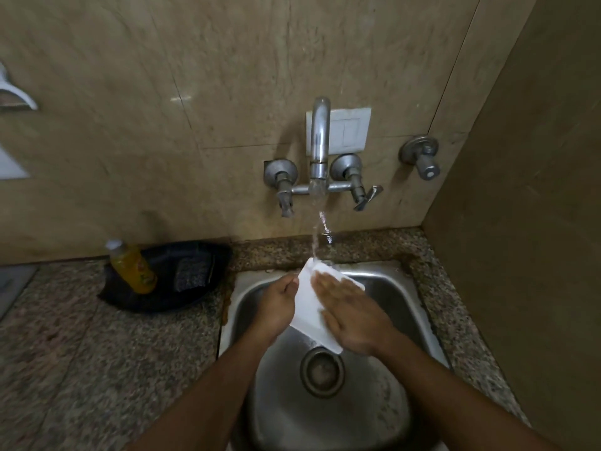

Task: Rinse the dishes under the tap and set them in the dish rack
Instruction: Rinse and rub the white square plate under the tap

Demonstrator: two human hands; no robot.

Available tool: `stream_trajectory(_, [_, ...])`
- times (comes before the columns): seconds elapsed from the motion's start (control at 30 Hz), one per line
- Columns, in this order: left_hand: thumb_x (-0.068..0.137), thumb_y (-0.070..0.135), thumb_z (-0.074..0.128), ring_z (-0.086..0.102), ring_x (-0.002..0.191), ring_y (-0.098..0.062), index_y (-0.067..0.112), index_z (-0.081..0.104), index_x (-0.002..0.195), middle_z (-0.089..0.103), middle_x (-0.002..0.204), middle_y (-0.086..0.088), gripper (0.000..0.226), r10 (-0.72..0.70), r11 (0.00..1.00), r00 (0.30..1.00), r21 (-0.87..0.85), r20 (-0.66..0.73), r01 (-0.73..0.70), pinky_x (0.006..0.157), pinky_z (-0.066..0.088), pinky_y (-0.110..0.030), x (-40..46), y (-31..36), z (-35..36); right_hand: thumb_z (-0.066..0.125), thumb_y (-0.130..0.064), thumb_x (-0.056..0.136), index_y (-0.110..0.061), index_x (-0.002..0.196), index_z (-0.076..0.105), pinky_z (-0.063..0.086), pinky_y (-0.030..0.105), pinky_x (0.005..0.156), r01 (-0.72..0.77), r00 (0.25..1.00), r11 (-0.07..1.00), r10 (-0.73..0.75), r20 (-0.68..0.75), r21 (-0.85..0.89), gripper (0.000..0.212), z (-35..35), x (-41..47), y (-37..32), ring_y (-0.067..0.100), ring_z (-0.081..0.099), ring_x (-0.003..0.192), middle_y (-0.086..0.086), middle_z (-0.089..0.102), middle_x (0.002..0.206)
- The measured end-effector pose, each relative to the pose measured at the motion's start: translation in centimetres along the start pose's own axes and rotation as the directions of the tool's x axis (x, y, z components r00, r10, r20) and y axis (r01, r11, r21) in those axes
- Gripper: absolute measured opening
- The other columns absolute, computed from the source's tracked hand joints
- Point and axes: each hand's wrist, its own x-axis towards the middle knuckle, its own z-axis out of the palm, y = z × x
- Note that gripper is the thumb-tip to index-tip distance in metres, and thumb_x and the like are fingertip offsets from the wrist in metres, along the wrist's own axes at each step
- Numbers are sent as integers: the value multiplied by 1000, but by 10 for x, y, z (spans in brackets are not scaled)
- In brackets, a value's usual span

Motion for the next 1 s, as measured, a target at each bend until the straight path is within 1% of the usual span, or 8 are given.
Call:
stream_trajectory(0.23, [101, 30, 45, 64, 103, -21, 18, 68, 115, 70, 112, -2, 29, -22, 995, 998, 97, 62, 16, 99, 48, -42, 16, 4, -9, 20, -46, 97, -19, 157, 9, 5, 43, 122, -2, 1000, 1000, 2, -26, -18, 67, -7, 7, -3, 20, 3, 152, -1, 0, 164])
stream_trajectory(0.37, [101, 30, 48, 65, 101, -22, 20, 69, 116, 71, 111, -2, 28, -65, 995, 990, 81, 124, 55, 96, 51, -39, 16, 16, -9, 52, -33, 88, -23, 149, 31, 35, 46, 111, -324, 904, 933, 354, -240, 155, 66, -22, 7, 12, 26, 34, 139, 5, 35, 154])
stream_trajectory(0.47, [98, 27, 56, 70, 90, -26, 17, 74, 104, 75, 95, -5, 22, -86, 996, 986, -5, 143, 88, 82, 54, -34, 18, 24, -15, 62, -18, 90, -17, 125, 60, 54, 44, 89, -455, 786, 530, 617, 43, 716, 35, -23, 11, 14, 19, 63, 102, -3, 64, 112])
stream_trajectory(0.53, [96, 31, 59, 70, 87, -26, 17, 73, 100, 76, 91, -5, 20, -118, 984, 990, -124, 79, 127, 77, 54, -35, 17, 23, -16, 62, -8, 89, -9, 100, 71, 57, 47, 81, -450, 710, 300, 691, 133, 841, 14, -16, 11, 18, 26, 69, 86, 5, 72, 92])
stream_trajectory(0.67, [98, 52, 44, 72, 98, -27, 24, 64, 118, 74, 107, -7, 40, -269, 851, 952, -425, 148, 307, 86, 57, -53, 4, 14, 0, 61, -14, 87, -9, 102, 71, 60, 46, 69, -434, 536, 146, 835, 125, 889, 18, -6, 7, 12, 26, 70, 83, 8, 73, 92])
stream_trajectory(0.77, [99, 54, 38, 68, 103, -33, 23, 59, 124, 70, 115, -12, 45, -337, 786, 932, -506, 131, 355, 84, 56, -59, -7, 11, 15, 61, -14, 88, -13, 101, 69, 60, 51, 71, -453, 516, 67, 833, 200, 889, 15, 4, 3, -1, 25, 71, 82, 9, 73, 94])
stream_trajectory(0.87, [103, 45, 35, 64, 106, -32, 20, 55, 127, 65, 120, -12, 39, -367, 817, 928, -454, 67, 356, 84, 56, -59, -5, 16, 16, 62, -19, 87, -17, 103, 67, 58, 46, 81, -530, 534, 189, 832, 152, 826, 16, 6, -3, -6, 25, 69, 89, 9, 73, 102])
stream_trajectory(1.0, [104, 34, 36, 62, 106, -31, 20, 57, 125, 64, 119, -9, 32, -359, 871, 930, -329, 78, 364, 86, 55, -58, -2, 15, 15, 57, -24, 85, -11, 149, 34, 30, 38, 114, -596, 738, 751, 652, -175, 283, 69, 3, -4, -9, 28, 36, 140, 11, 39, 152])
